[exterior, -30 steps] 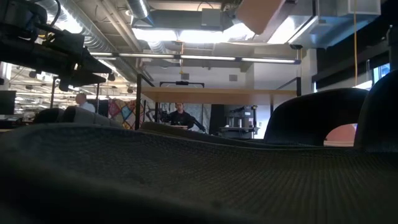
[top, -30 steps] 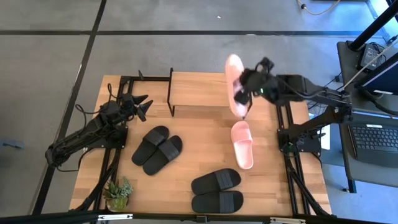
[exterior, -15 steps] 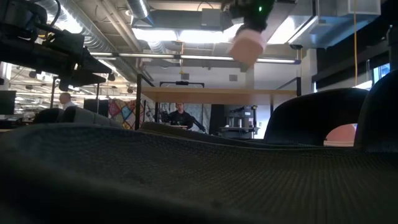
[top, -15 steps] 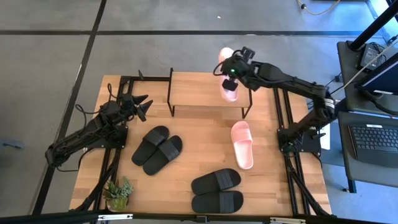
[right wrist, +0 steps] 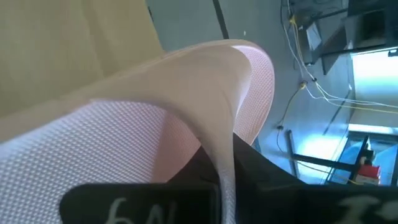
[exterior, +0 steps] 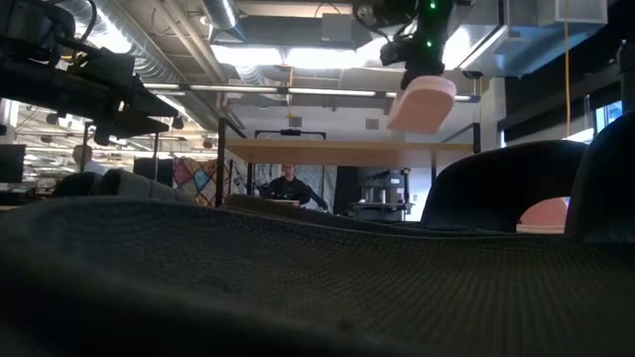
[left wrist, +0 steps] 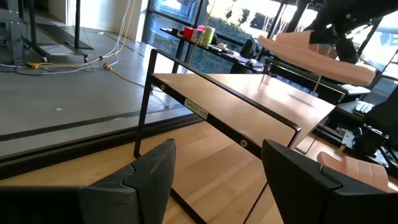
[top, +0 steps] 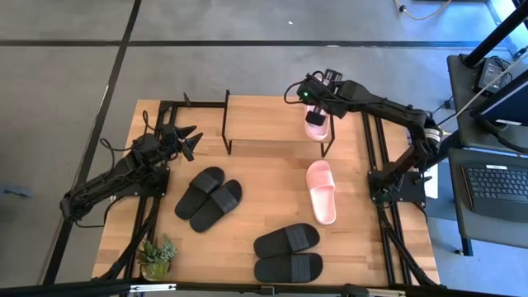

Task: Pick and place slides into the shelf
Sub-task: Put the right pink slide on the shelf

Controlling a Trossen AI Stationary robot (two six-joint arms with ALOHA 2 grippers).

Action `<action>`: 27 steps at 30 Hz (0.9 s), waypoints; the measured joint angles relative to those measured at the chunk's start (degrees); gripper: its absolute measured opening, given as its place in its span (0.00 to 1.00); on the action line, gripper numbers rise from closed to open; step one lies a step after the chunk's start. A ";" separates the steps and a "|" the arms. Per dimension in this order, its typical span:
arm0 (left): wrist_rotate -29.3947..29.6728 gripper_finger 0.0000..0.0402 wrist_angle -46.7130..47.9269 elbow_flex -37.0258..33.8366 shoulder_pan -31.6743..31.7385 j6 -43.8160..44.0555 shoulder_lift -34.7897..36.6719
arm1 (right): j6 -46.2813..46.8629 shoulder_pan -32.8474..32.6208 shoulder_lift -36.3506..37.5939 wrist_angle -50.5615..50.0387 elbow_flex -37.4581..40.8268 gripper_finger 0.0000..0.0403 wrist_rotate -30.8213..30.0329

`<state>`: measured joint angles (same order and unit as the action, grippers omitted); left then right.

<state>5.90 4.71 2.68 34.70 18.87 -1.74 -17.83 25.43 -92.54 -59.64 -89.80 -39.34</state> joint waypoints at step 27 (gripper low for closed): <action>0.01 0.57 0.00 -0.02 0.00 0.00 -0.02 | -7.95 -0.08 1.72 15.29 15.85 0.17 -1.26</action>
<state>5.91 4.71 2.66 34.70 18.87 -1.76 -25.78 25.34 -90.83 -44.36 -73.95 -40.60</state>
